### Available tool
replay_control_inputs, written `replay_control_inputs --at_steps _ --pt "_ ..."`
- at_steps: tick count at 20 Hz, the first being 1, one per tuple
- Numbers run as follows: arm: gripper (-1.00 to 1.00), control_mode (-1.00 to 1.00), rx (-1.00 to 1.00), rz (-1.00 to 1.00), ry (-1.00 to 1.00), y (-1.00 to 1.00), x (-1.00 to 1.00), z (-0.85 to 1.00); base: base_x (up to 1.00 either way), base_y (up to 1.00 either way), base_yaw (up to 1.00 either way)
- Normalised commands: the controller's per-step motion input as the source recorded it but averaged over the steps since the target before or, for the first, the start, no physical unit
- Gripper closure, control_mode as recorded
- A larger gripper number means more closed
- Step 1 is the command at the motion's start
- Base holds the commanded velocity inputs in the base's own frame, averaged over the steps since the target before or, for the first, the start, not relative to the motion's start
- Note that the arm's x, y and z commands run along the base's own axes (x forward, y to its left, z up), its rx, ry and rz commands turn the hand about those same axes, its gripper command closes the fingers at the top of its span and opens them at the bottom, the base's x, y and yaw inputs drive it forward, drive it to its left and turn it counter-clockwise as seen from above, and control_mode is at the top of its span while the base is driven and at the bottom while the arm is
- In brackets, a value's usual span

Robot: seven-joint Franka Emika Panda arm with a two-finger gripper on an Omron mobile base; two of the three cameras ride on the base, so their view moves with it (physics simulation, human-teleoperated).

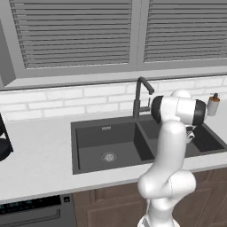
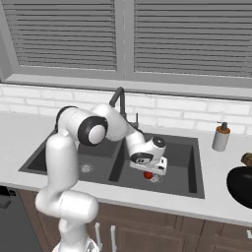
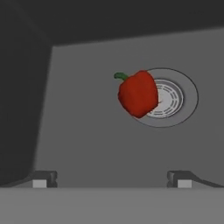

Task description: Pick the bell pepper from the sink and place it in the bowl. Then pick the bowl and place it in the microwave. Then close the microwave door and press the start button.

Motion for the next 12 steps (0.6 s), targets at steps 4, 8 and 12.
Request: replay_control_inputs --at_steps 4,8,12 --pt "-1.00 -1.00 0.00 0.00 0.00 0.00 0.31 -0.14 0.00 0.00 0.00" --pt "-1.00 -1.00 0.00 0.00 0.00 -0.01 0.33 -0.03 0.00 0.00 0.00" --pt "-1.00 -1.00 0.00 0.00 0.00 0.00 0.32 -0.09 0.00 0.00 0.00"
